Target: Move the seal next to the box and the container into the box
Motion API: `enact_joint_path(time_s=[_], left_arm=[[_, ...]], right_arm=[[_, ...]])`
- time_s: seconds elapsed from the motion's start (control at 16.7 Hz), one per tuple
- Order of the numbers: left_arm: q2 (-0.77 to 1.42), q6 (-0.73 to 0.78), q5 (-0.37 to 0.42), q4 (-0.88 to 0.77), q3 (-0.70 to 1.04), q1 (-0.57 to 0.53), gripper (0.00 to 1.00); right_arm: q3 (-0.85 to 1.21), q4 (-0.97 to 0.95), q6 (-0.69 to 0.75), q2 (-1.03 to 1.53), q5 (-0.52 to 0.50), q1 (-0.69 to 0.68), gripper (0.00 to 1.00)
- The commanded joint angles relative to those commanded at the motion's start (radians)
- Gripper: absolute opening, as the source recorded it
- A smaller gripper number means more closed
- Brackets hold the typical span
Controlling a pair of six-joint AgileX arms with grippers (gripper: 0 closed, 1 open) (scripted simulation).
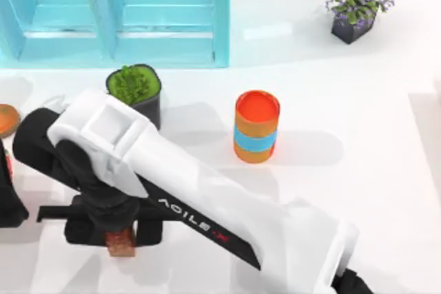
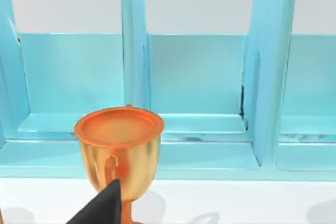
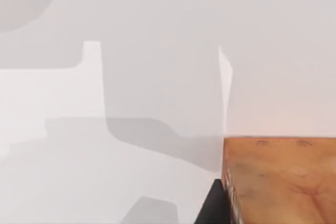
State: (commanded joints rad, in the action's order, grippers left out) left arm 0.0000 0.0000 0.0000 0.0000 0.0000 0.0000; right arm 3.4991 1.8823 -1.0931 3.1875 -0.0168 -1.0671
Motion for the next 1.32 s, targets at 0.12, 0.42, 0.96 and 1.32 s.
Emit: enact_joint_path(time_s=[0.12, 0.42, 0.96, 1.32], left_arm=[[0.000, 0.000, 0.000, 0.000, 0.000, 0.000, 1.00], [0.000, 0.000, 0.000, 0.000, 0.000, 0.000, 1.00], [0.000, 0.000, 0.000, 0.000, 0.000, 0.000, 1.00], [0.000, 0.000, 0.000, 0.000, 0.000, 0.000, 1.00]], right_arm=[[0.000, 0.000, 0.000, 0.000, 0.000, 0.000, 0.00], [-0.004, -0.055, -0.001, -0.006, 0.009, -0.011, 0.00], [-0.384, -0.189, 0.030, -0.258, 0.013, 0.010, 0.00], [-0.868, -0.356, 0.062, -0.574, 0.018, 0.044, 0.00]])
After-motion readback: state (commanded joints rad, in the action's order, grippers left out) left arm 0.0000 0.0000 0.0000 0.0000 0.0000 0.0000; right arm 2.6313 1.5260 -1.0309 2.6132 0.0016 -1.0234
